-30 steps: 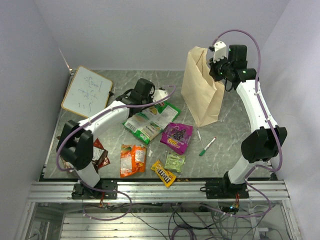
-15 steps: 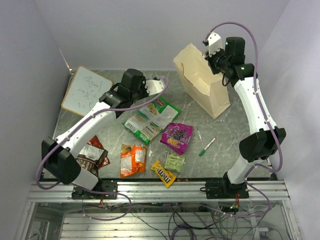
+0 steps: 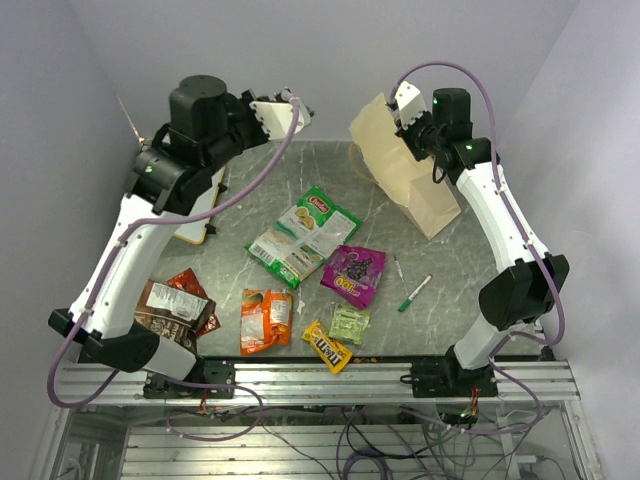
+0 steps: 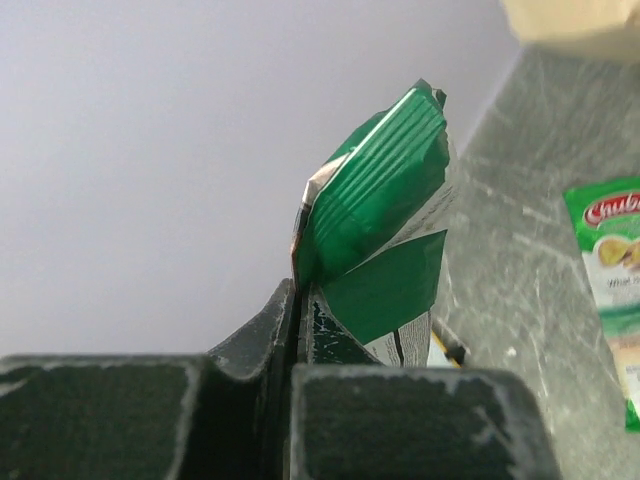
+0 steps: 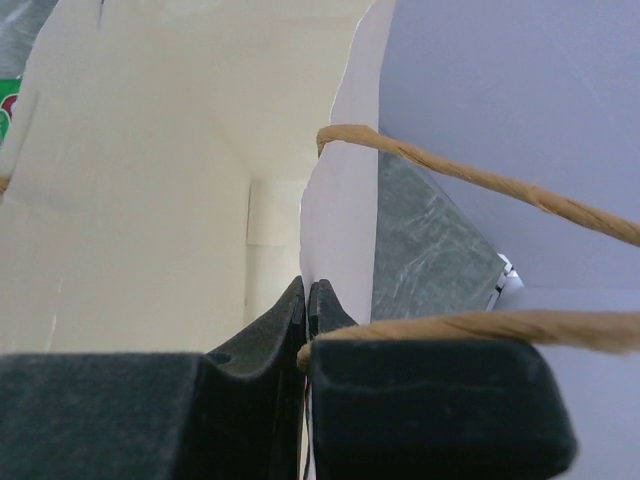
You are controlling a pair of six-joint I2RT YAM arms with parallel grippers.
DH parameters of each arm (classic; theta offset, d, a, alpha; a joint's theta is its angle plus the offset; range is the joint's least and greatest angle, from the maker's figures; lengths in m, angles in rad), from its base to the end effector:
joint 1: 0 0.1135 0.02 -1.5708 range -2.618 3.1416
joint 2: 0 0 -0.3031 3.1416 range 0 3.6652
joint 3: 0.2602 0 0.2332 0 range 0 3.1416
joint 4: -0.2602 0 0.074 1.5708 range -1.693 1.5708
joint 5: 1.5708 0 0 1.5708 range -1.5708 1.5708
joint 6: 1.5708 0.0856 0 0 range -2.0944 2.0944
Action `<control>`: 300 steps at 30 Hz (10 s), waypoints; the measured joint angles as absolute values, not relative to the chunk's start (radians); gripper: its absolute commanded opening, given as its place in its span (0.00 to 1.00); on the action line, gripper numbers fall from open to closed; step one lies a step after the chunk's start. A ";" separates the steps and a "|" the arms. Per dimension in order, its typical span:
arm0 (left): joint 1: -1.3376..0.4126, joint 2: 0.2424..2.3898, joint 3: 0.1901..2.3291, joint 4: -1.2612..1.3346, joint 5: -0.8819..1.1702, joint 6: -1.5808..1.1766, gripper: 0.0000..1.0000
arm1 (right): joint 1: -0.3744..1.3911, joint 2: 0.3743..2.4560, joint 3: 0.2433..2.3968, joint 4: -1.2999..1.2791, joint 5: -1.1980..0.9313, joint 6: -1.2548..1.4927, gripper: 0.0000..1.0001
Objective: Place the snacks into the paper bag
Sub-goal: Place the snack in the paper bag, then pick up the snack from the center of the board, then place the snack in the paper bag.
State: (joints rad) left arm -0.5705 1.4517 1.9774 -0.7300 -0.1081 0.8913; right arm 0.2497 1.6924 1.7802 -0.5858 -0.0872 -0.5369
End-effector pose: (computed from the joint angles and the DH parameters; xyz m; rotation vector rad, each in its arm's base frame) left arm 0.2613 -0.1567 0.5472 1.1323 1.3806 0.3272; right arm 0.4012 0.1100 0.4178 -0.8417 1.8888 -0.0866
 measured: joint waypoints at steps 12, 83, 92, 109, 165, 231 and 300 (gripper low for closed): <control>-0.649 1.570 2.229 -0.819 0.174 0.929 0.07 | 0.250 1.665 1.772 -0.583 -0.154 -0.487 0.00; -0.821 2.039 2.274 -1.029 0.403 1.694 0.08 | 0.058 1.682 1.866 -0.834 -0.582 -0.334 0.00; -0.789 2.090 2.256 -0.975 0.423 1.644 0.21 | 0.052 1.684 1.866 -0.832 -0.582 -0.332 0.00; -0.789 2.049 2.243 -0.775 0.408 1.269 0.42 | 0.026 1.714 1.866 -0.822 -0.592 -0.309 0.00; -0.391 2.379 1.963 -0.334 0.444 0.130 0.84 | -0.069 1.808 1.952 -0.783 -0.566 -0.273 0.00; -0.277 1.738 1.795 -0.527 0.625 0.362 0.07 | 0.015 1.752 1.918 -0.765 -0.595 -0.333 0.00; -0.479 2.003 2.352 -0.160 1.047 0.240 0.07 | 0.159 1.953 2.151 -0.772 -0.768 -0.149 0.00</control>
